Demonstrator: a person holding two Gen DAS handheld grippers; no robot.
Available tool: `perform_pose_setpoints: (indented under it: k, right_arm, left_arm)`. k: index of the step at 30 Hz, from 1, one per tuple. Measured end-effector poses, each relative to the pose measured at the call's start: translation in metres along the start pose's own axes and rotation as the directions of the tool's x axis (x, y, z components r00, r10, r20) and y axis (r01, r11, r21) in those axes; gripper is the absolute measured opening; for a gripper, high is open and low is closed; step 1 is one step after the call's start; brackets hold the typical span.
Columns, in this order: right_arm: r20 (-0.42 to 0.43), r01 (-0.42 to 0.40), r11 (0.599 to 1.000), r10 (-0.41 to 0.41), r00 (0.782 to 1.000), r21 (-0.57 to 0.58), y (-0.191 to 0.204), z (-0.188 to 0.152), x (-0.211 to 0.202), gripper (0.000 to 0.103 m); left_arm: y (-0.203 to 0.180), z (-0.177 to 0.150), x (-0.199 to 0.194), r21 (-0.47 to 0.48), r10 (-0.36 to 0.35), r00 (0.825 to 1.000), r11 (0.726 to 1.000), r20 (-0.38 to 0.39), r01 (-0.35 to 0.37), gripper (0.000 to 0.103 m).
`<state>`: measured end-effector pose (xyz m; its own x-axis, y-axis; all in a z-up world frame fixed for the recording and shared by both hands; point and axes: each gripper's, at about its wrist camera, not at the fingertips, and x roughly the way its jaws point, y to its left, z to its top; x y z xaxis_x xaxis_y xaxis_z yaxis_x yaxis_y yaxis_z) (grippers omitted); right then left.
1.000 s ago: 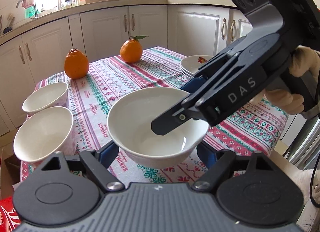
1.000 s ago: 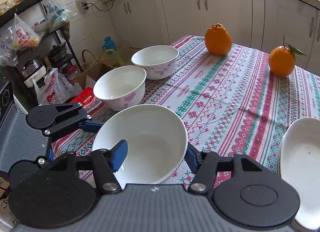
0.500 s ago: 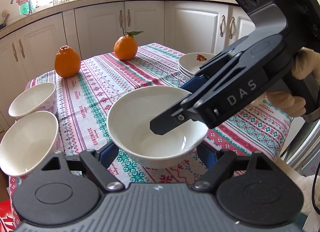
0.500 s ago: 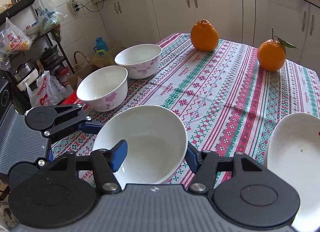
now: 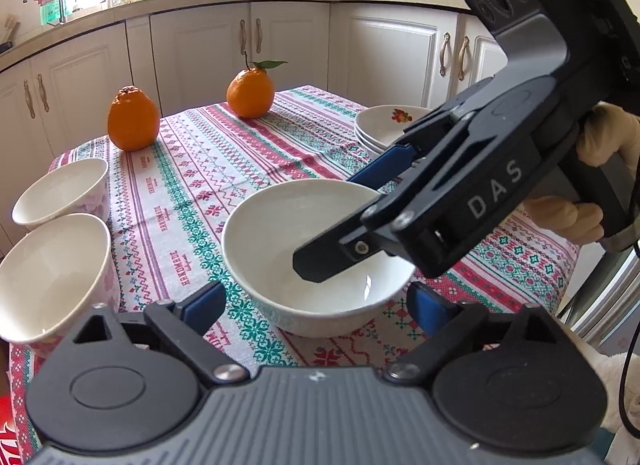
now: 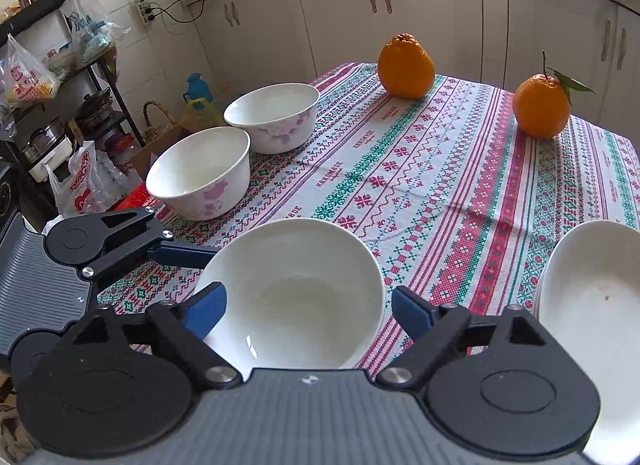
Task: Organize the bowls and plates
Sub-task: 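Lift the held bowl with the right tool and carry it toward the plate stack, then set the bowl down beside the plate stack and open the right tool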
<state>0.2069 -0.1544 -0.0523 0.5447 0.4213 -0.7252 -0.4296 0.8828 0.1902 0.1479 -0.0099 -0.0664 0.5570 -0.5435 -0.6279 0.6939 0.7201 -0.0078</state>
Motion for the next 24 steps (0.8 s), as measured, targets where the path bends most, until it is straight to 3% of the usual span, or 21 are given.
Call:
perform_pose_setpoints:
  k: [10,24]
  right_arm:
    - [0.051,0.080,0.996,-0.078,0.996,-0.048,0.016,0.007,-0.009,0.103]
    - [0.072,0.099,0.980,-0.088,0.994,-0.175,0.059,0.019,-0.007,0.103]
  left_arm:
    - [0.006,-0.016,-0.027,-0.053,0.045,0.999,0.998,-0.008,-0.045,0.098]
    - [0.039,-0.035,-0.061,-0.081,0.209,0.978,0.975,-0.004,-0.208,0.098]
